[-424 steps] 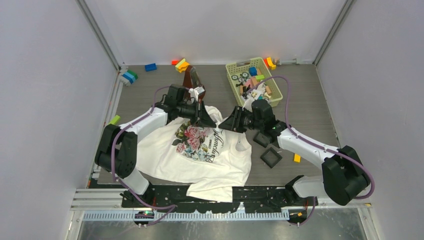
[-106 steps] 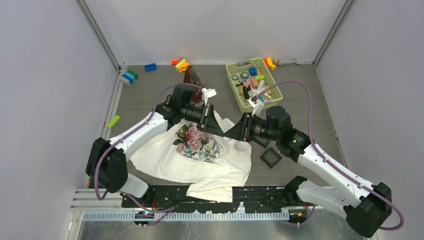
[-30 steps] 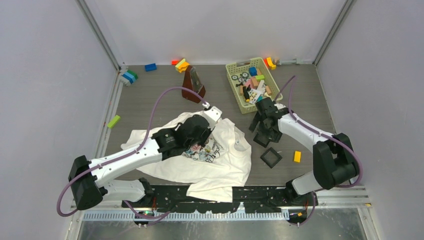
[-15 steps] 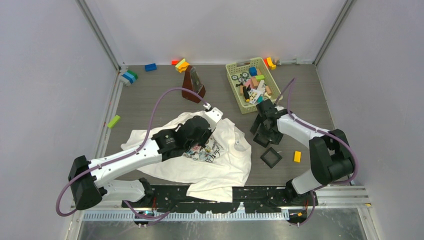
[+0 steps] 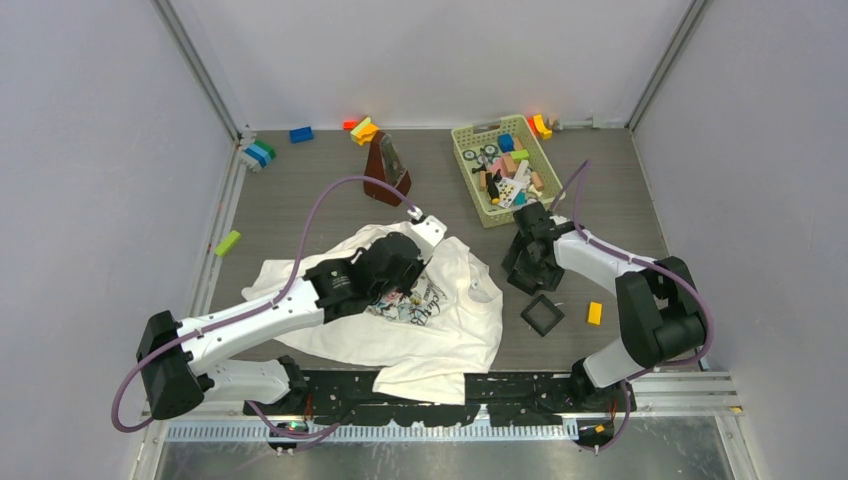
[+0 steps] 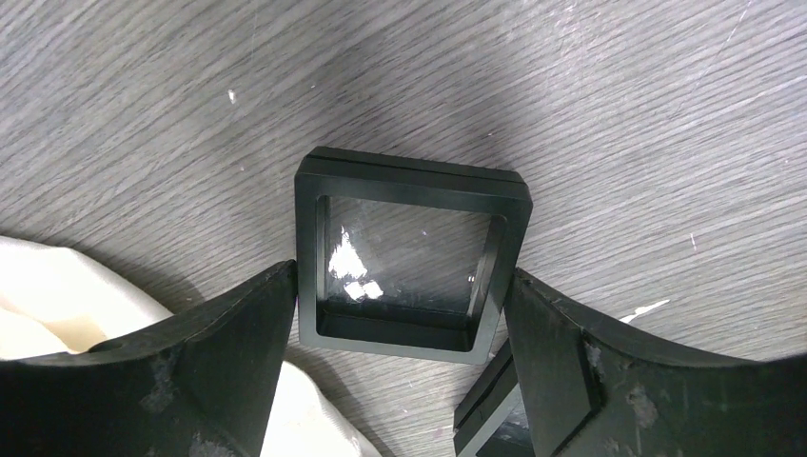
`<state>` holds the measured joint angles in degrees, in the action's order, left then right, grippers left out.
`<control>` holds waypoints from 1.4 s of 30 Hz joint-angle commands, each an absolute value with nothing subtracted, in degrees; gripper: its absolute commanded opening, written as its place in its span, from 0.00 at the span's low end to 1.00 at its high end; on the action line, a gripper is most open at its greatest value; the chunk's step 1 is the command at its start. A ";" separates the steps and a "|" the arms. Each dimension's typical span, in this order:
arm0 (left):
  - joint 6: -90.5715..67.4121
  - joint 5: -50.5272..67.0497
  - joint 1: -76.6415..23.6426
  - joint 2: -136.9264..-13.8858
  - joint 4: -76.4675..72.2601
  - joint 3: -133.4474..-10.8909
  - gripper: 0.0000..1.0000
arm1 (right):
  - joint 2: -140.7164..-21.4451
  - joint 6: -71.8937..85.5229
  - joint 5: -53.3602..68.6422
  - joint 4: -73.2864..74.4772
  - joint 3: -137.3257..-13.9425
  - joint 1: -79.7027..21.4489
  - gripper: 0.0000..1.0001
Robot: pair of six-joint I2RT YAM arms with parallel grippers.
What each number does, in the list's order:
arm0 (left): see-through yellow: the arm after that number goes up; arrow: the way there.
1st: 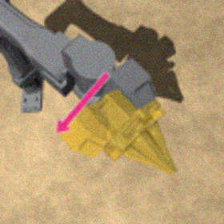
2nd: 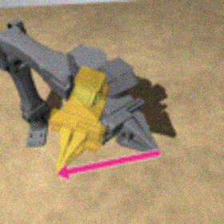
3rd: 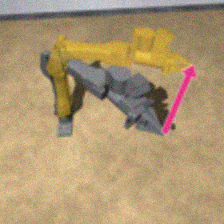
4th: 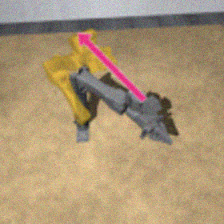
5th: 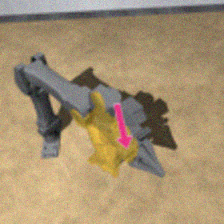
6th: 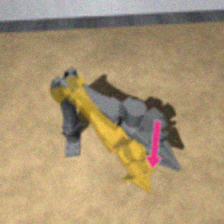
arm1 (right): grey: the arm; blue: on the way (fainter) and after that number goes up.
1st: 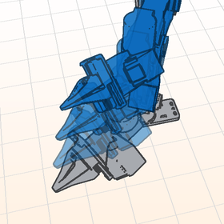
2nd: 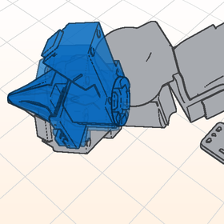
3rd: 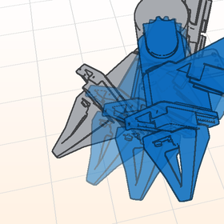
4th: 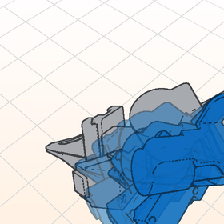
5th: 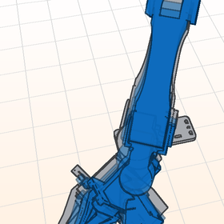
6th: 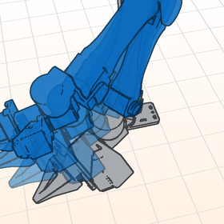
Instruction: Remove the brooch from the garment
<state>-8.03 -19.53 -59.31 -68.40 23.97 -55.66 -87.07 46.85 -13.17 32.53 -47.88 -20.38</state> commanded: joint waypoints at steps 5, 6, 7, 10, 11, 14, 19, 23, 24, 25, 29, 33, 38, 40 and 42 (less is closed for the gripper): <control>-7.03 -20.86 -59.81 -68.14 21.18 -56.11 0.00 | -86.06 45.82 -14.11 32.60 -49.29 -20.04 0.88; -7.03 -20.90 -59.84 -68.26 21.18 -56.09 0.00 | -86.05 45.76 -14.08 32.65 -49.34 -20.04 0.88; -7.03 -20.84 -59.84 -68.23 21.18 -56.08 0.00 | -85.91 45.63 -14.13 32.64 -49.38 -20.04 0.87; -7.03 -20.83 -59.92 -68.38 21.18 -55.99 0.00 | -85.73 45.49 -14.12 32.64 -49.46 -20.02 0.84; -7.03 -20.82 -59.87 -68.42 21.18 -55.98 0.00 | -85.64 45.51 -14.10 32.62 -49.41 -20.03 0.83; -6.95 -20.88 -59.92 -68.41 21.18 -55.96 0.00 | -85.38 45.42 -14.05 32.84 -49.54 -20.04 0.81; -6.88 -20.96 -59.89 -68.65 20.97 -55.99 0.00 | -84.02 45.35 -13.45 33.17 -49.66 -20.04 0.80; -6.86 -21.10 -59.94 -69.13 20.92 -56.16 0.00 | -83.39 45.18 -13.09 33.68 -49.83 -20.04 0.79; -6.86 -21.09 -59.91 -69.20 20.84 -56.16 0.00 | -83.27 45.07 -12.96 33.73 -49.83 -20.04 0.78; -6.86 -21.06 -59.89 -69.23 20.83 -56.18 0.00 | -83.21 44.91 -12.78 33.79 -49.88 -20.04 0.77; -6.86 -21.01 -60.01 -69.78 20.83 -56.17 0.00 | -83.11 44.56 -11.73 33.63 -49.90 -20.04 0.68; -6.86 -20.96 -60.03 -70.16 20.96 -56.33 0.00 | -82.81 44.37 -10.31 33.87 -50.20 -20.04 0.65; -7.01 -21.87 -60.95 -70.32 21.48 -56.08 0.00 | -77.39 43.16 -5.56 31.77 -48.96 -20.04 0.61; -7.19 -21.87 -61.63 -70.47 21.38 -56.15 0.00 | -74.03 41.91 -0.13 29.60 -47.77 -20.04 0.59; -6.70 -22.05 -62.82 -70.79 20.88 -56.39 0.00 | -70.72 41.58 3.09 27.90 -46.52 -20.04 0.57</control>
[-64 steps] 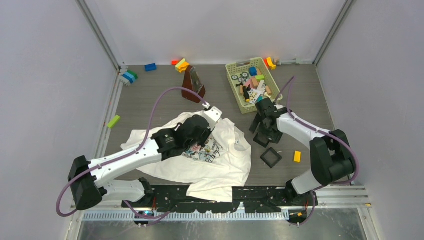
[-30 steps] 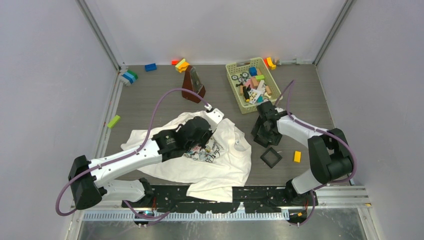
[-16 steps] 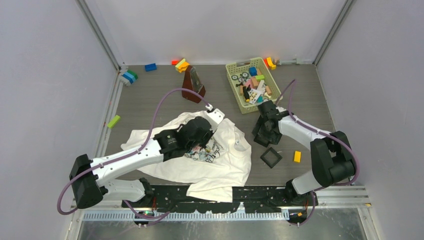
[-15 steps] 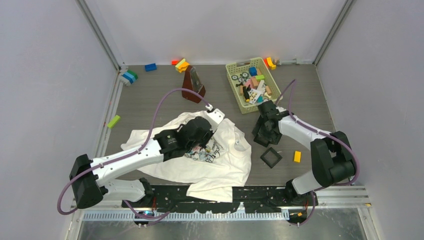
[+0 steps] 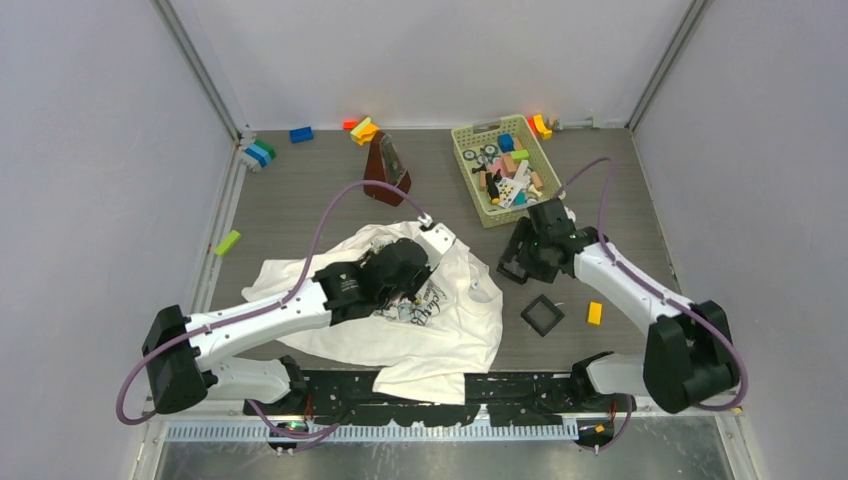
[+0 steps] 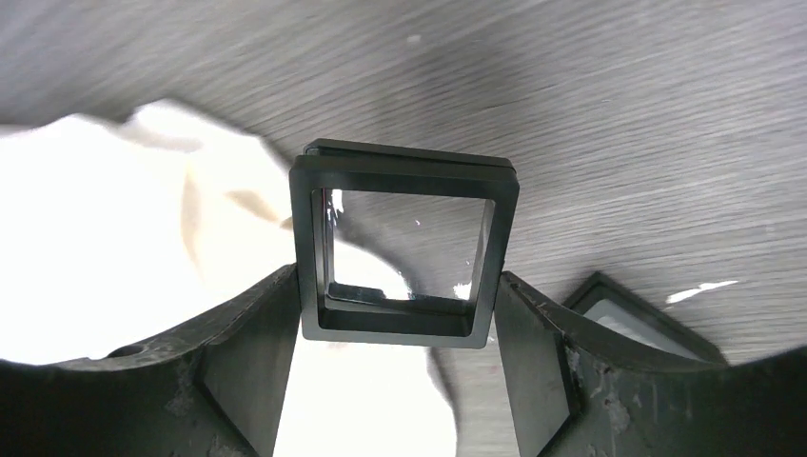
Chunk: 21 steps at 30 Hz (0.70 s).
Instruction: Remove the brooch from the garment
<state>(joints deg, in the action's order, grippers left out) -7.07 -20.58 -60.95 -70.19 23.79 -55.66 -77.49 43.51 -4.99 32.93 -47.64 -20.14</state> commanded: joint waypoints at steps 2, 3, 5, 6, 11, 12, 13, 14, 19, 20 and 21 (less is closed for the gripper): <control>-5.58 -22.09 -63.65 -71.08 20.28 -56.82 0.00 | -67.87 41.20 5.66 27.65 -46.03 -20.04 0.56; -4.77 -21.75 -63.92 -71.06 19.84 -57.05 0.00 | -66.30 41.03 6.52 27.94 -46.03 -20.04 0.56; -2.50 -20.62 -64.19 -70.85 18.73 -57.29 0.00 | -64.38 40.52 9.59 29.00 -46.35 -20.04 0.56; -1.26 -19.89 -64.17 -70.74 18.01 -57.30 0.00 | -63.92 40.17 11.63 29.53 -46.55 -20.04 0.56; 4.47 -15.95 -64.18 -69.42 12.68 -55.79 0.00 | -62.58 39.20 17.70 34.21 -47.99 -20.04 0.54; 4.71 -14.10 -64.17 -69.10 11.60 -55.40 0.00 | -62.40 39.20 19.23 34.46 -47.94 -20.04 0.53; 4.86 -12.83 -64.16 -68.86 10.44 -54.96 0.00 | -62.27 39.20 19.94 34.68 -47.87 -20.02 0.53; 5.04 -11.39 -64.16 -68.60 9.26 -54.51 0.00 | -61.97 39.24 21.20 34.61 -47.71 -20.03 0.52; 10.58 -4.34 -64.19 -66.53 -1.03 -48.80 0.00 | -61.33 40.16 25.56 34.34 -47.43 -20.04 0.50; 11.69 -4.36 -64.16 -65.86 -3.57 -47.31 0.00 | -61.12 40.25 26.23 34.56 -47.78 -20.04 0.49; 12.76 -4.50 -64.16 -65.36 -6.24 -45.84 0.00 | -61.02 40.43 27.39 34.77 -47.97 -20.04 0.49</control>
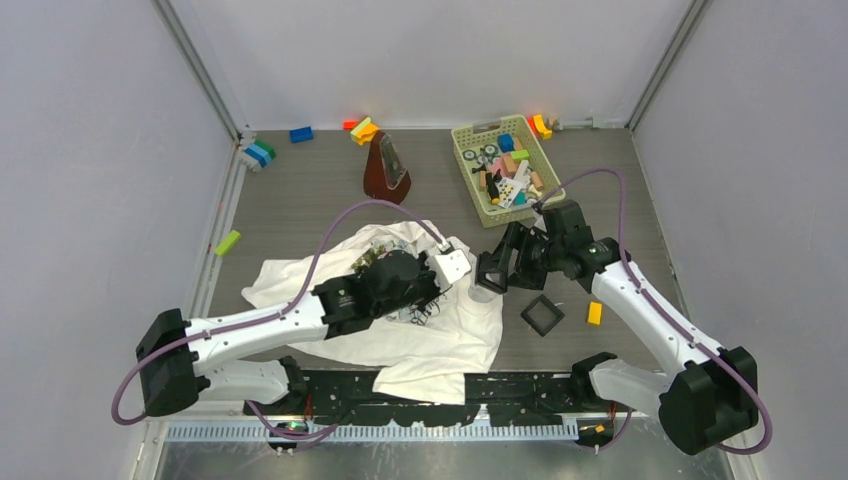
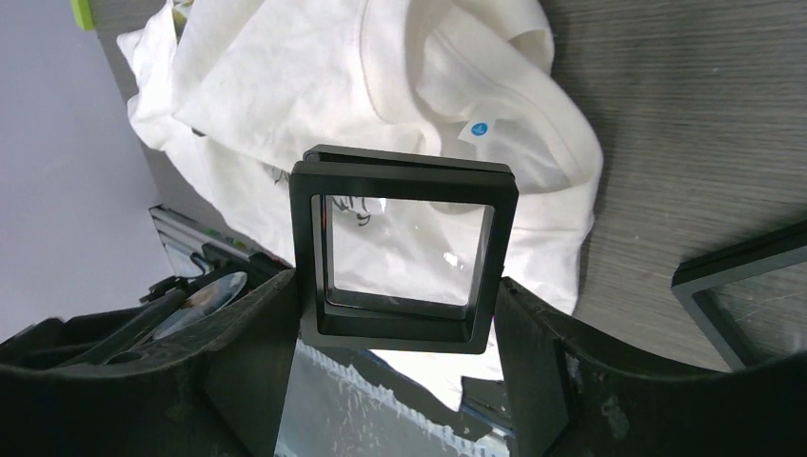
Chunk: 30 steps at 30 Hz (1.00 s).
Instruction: Remove the brooch from the garment
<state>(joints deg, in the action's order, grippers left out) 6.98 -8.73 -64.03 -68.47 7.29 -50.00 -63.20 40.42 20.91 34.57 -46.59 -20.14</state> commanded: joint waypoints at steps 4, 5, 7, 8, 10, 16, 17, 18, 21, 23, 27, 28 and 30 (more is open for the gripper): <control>16.67 -4.86 -64.07 -63.85 -13.17 -42.39 0.00 | -60.15 41.17 29.39 36.85 -49.57 -20.04 0.49; 17.30 -4.84 -64.13 -63.77 -14.02 -42.14 0.00 | -60.21 41.24 29.72 37.93 -50.36 -20.04 0.49; 18.11 -4.57 -64.15 -64.00 -14.48 -42.22 0.00 | -60.54 41.61 31.03 39.17 -51.38 -20.04 0.49; 18.33 -4.39 -64.14 -64.25 -14.64 -42.31 0.00 | -60.63 41.98 32.08 39.41 -51.62 -20.04 0.49; 18.76 -3.83 -64.10 -64.70 -15.16 -42.24 0.00 | -60.53 42.68 33.48 39.57 -52.01 -20.04 0.49; 19.02 -2.33 -64.10 -65.36 -18.09 -40.76 0.00 | -60.25 44.02 35.24 39.62 -52.46 -20.04 0.49; 19.01 -2.25 -64.08 -65.36 -18.25 -40.65 0.00 | -60.32 44.11 35.49 39.66 -52.47 -20.02 0.49; 19.00 -1.95 -64.07 -65.39 -18.28 -40.61 0.00 | -60.41 44.11 35.58 39.65 -52.47 -20.03 0.49; 19.60 -0.68 -64.10 -65.59 -16.42 -41.36 0.00 | -60.61 44.38 36.24 39.56 -52.66 -20.04 0.49; 19.76 -0.84 -64.07 -66.18 -13.75 -42.34 0.00 | -60.45 44.88 36.15 39.49 -52.90 -20.10 0.48; 18.66 -3.51 -64.10 -66.06 -14.19 -40.70 0.00 | -59.78 45.81 35.76 39.30 -53.60 -19.96 0.48; 18.46 -3.82 -64.15 -65.80 -15.03 -39.77 0.00 | -59.59 45.89 35.68 39.25 -53.78 -19.98 0.48; 18.39 -3.23 -64.12 -65.52 -15.71 -38.61 0.00 | -59.44 46.44 35.88 38.85 -53.80 -19.97 0.48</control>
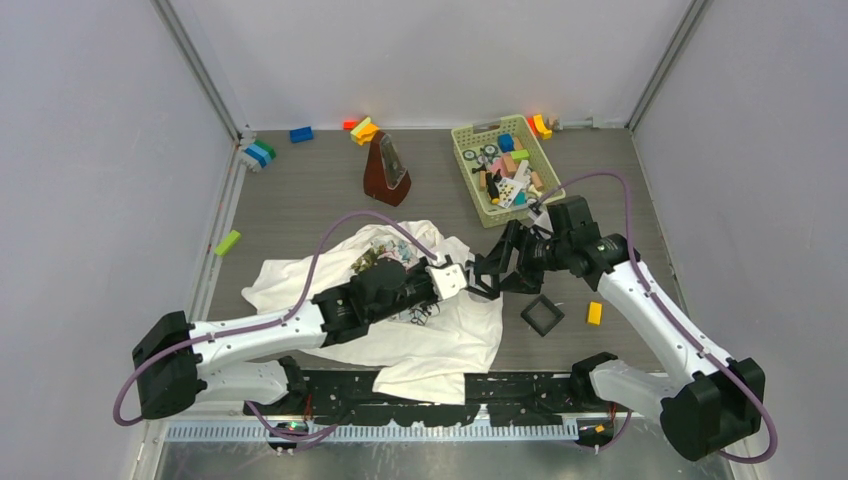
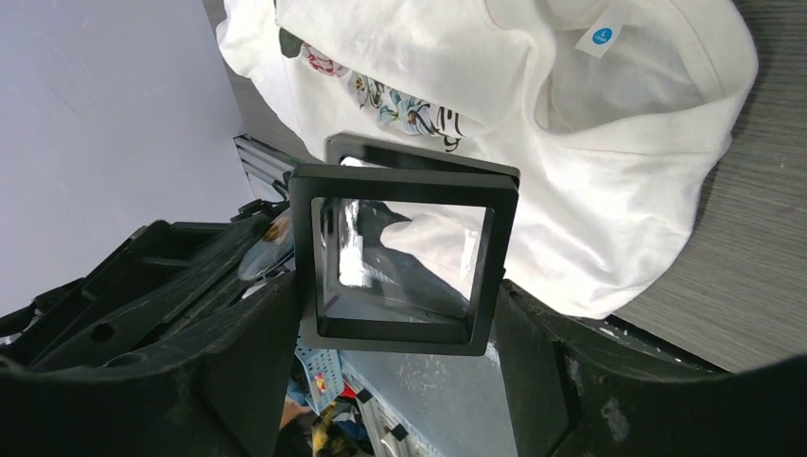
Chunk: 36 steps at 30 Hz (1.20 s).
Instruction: Remove the brooch from the garment
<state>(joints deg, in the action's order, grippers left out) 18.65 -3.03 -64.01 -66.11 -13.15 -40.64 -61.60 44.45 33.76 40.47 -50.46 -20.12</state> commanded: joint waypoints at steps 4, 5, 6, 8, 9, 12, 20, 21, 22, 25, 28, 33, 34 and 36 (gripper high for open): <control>18.76 -1.21 -64.15 -66.29 -13.05 -38.68 0.00 | -59.50 48.01 37.70 37.37 -53.59 -19.95 0.47; 19.14 -1.11 -64.09 -66.59 -12.22 -38.94 0.00 | -59.52 48.26 37.88 37.10 -53.56 -19.95 0.47; 19.47 -1.14 -64.15 -66.83 -11.35 -39.13 0.00 | -59.51 48.78 38.14 36.67 -53.53 -19.95 0.47; 20.15 -1.61 -64.07 -67.13 -10.50 -39.13 0.00 | -59.50 49.44 38.47 36.12 -53.53 -19.95 0.47; 20.44 -1.96 -64.15 -67.06 -10.51 -39.00 0.00 | -59.50 49.64 38.53 35.86 -53.44 -19.95 0.47; 22.07 -2.47 -64.17 -66.30 -10.72 -39.21 0.00 | -59.80 50.63 38.77 34.59 -52.54 -19.91 0.47; 31.19 -7.77 -64.21 -65.11 -17.26 -39.17 0.00 | -62.23 54.05 41.66 29.26 -49.33 -19.97 0.47; 31.79 -7.82 -64.20 -65.55 -17.24 -39.58 0.00 | -62.27 54.25 41.81 28.94 -49.18 -19.96 0.47; 32.31 -7.57 -64.18 -66.04 -16.87 -40.13 0.00 | -62.37 54.28 41.78 28.84 -49.16 -19.96 0.47; 32.19 -6.81 -64.16 -67.44 -16.09 -41.23 0.00 | -62.44 54.49 41.88 28.78 -48.96 -19.95 0.47; 32.17 -5.86 -64.21 -68.35 -16.26 -41.47 0.00 | -62.36 54.52 42.09 28.75 -48.88 -19.95 0.47; 32.32 -2.93 -64.30 -68.95 -15.98 -41.62 0.00 | -62.24 54.84 42.31 28.40 -48.91 -19.97 0.47; 32.51 -2.77 -64.29 -69.06 -15.77 -41.65 0.00 | -62.23 54.84 42.31 28.35 -48.93 -19.96 0.47; 32.69 -2.53 -64.25 -69.25 -15.65 -41.81 0.00 | -62.30 54.82 42.28 28.33 -48.89 -19.95 0.47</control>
